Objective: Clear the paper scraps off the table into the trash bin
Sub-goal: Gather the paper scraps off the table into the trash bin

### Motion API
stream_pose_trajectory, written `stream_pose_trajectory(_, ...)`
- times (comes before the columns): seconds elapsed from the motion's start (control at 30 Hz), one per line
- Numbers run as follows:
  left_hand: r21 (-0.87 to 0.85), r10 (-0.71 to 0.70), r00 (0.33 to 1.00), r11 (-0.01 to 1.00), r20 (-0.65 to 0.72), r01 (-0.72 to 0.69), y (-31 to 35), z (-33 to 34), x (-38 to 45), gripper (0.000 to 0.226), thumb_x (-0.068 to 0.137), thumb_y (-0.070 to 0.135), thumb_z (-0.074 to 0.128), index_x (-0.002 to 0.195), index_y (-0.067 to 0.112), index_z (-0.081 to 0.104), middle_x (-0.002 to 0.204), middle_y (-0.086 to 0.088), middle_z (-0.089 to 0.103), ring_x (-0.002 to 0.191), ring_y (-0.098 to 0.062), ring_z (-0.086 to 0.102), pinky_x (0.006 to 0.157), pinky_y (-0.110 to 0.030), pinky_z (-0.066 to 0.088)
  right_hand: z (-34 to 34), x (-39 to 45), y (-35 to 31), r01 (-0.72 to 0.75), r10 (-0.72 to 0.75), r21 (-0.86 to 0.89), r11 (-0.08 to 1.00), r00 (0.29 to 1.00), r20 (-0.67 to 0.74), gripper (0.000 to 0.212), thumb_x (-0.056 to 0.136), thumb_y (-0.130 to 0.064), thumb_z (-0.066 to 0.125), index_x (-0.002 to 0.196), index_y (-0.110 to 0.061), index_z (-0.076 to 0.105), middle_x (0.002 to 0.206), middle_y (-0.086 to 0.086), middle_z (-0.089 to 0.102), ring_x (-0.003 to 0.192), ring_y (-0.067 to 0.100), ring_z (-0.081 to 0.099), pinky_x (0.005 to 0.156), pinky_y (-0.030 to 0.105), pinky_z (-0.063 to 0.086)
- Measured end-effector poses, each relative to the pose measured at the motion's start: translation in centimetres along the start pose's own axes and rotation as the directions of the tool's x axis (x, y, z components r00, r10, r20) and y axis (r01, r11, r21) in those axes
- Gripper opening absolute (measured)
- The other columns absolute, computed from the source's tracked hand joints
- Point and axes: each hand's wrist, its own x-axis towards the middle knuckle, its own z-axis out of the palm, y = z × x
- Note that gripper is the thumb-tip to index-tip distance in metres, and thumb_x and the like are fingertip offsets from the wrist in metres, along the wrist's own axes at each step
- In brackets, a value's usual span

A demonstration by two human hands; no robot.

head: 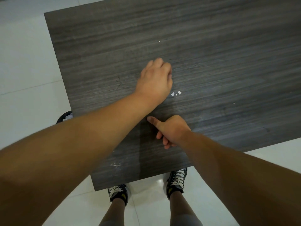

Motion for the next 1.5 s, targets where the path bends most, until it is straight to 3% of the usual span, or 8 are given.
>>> stream_pose_trajectory(0.3, 0.176, 0.248, 0.957, 0.946, 0.15, -0.273, 0.1, 0.4, -2.5, 0.032, 0.09, 0.033, 0.061, 0.121, 0.023, 0.065, 0.125, -0.002, 0.057, 0.121, -0.027, 0.052, 0.101, -0.042, 0.043, -0.1, -0.5, -0.1, 0.005, -0.005, 0.0, 1.0, 1.0, 0.013, 0.079, 0.081, -0.091, 0.059, 0.063, -0.015, 0.076, 0.055, 0.005, 0.074, 0.049, 0.02, 0.075, 0.049, 0.026, 0.048)
stream_pose_trajectory(0.4, 0.063, 0.494, 0.843, 0.854, 0.215, -0.516, 0.9, 1.1, -1.2, 0.024, 0.1, 0.033, 0.058, 0.121, 0.028, 0.066, 0.13, 0.003, 0.058, 0.122, -0.02, 0.052, 0.104, -0.041, 0.042, -0.2, -0.8, -0.3, -0.006, 0.006, 0.002, 1.0, 1.0, 0.011, 0.079, 0.079, -0.092, 0.06, 0.063, -0.016, 0.075, 0.056, 0.005, 0.074, 0.048, 0.02, 0.074, 0.048, 0.025, 0.049)
stream_pose_trajectory(0.5, 0.049, 0.563, 0.791, 0.807, 0.239, -0.589, 0.6, 1.7, -0.7, 0.015, 0.102, 0.032, 0.056, 0.111, 0.028, 0.067, 0.122, 0.007, 0.061, 0.114, -0.017, 0.054, 0.101, -0.037, 0.042, -0.1, -0.7, -0.3, -0.002, 0.002, 0.002, 1.0, 1.0, -0.001, 0.081, 0.075, -0.095, 0.062, 0.06, -0.016, 0.075, 0.057, 0.006, 0.075, 0.048, 0.021, 0.075, 0.046, 0.024, 0.048)
stream_pose_trajectory(0.87, 0.155, 0.495, 0.815, 0.818, 0.301, -0.554, -7.6, -4.0, -4.3, 0.012, 0.089, 0.024, 0.059, 0.096, 0.018, 0.066, 0.103, -0.004, 0.061, 0.097, -0.027, 0.056, 0.087, -0.042, 0.047, 0.1, -0.6, 0.0, 0.05, -0.049, 0.013, 0.999, 0.998, -0.038, 0.077, 0.069, -0.097, 0.064, 0.056, -0.023, 0.079, 0.056, 0.008, 0.074, 0.047, 0.023, 0.075, 0.057, 0.031, 0.056)
stream_pose_trajectory(1.0, 0.133, 0.475, 0.868, 0.86, 0.146, -0.493, -3.5, -2.7, -1.6, 0.026, 0.091, 0.027, 0.057, 0.11, 0.014, 0.068, 0.119, -0.008, 0.063, 0.114, -0.029, 0.058, 0.098, -0.043, 0.046, 0.0, -0.9, -0.3, 0.034, -0.033, 0.021, 0.999, 0.999, -0.034, 0.081, 0.072, -0.094, 0.066, 0.054, -0.016, 0.077, 0.055, 0.009, 0.074, 0.048, 0.025, 0.075, 0.057, 0.032, 0.058)
stream_pose_trajectory(1.1, 0.087, 0.301, 0.952, 0.949, 0.049, -0.304, -1.1, -1.7, 2.0, 0.027, 0.096, 0.026, 0.057, 0.117, 0.013, 0.067, 0.128, -0.009, 0.061, 0.121, -0.029, 0.056, 0.104, -0.044, 0.046, -0.1, -0.8, -0.3, 0.025, -0.024, 0.008, 1.0, 0.999, -0.035, 0.081, 0.072, -0.095, 0.065, 0.053, -0.017, 0.076, 0.056, 0.008, 0.074, 0.047, 0.023, 0.075, 0.05, 0.027, 0.053)
stream_pose_trajectory(1.2, 0.089, 0.158, 0.983, 0.982, 0.095, -0.167, -1.3, -1.5, 3.0, 0.02, 0.095, 0.02, 0.057, 0.111, 0.014, 0.067, 0.122, -0.007, 0.06, 0.118, -0.028, 0.055, 0.104, -0.042, 0.045, -0.2, -0.9, -0.3, 0.019, -0.019, 0.006, 1.0, 0.999, -0.028, 0.082, 0.072, -0.094, 0.065, 0.056, -0.015, 0.076, 0.056, 0.007, 0.074, 0.046, 0.023, 0.074, 0.049, 0.026, 0.052)
stream_pose_trajectory(1.5, 0.173, 0.24, 0.929, 0.94, 0.281, -0.295, -5.7, -4.5, -4.7, 0.014, 0.093, 0.022, 0.057, 0.103, 0.016, 0.066, 0.107, -0.003, 0.06, 0.106, -0.026, 0.057, 0.096, -0.042, 0.048, -0.1, -1.0, -0.2, 0.036, -0.036, -0.007, 0.999, 0.999, -0.04, 0.084, 0.07, -0.098, 0.062, 0.057, -0.016, 0.077, 0.056, 0.007, 0.075, 0.047, 0.022, 0.075, 0.049, 0.026, 0.051)
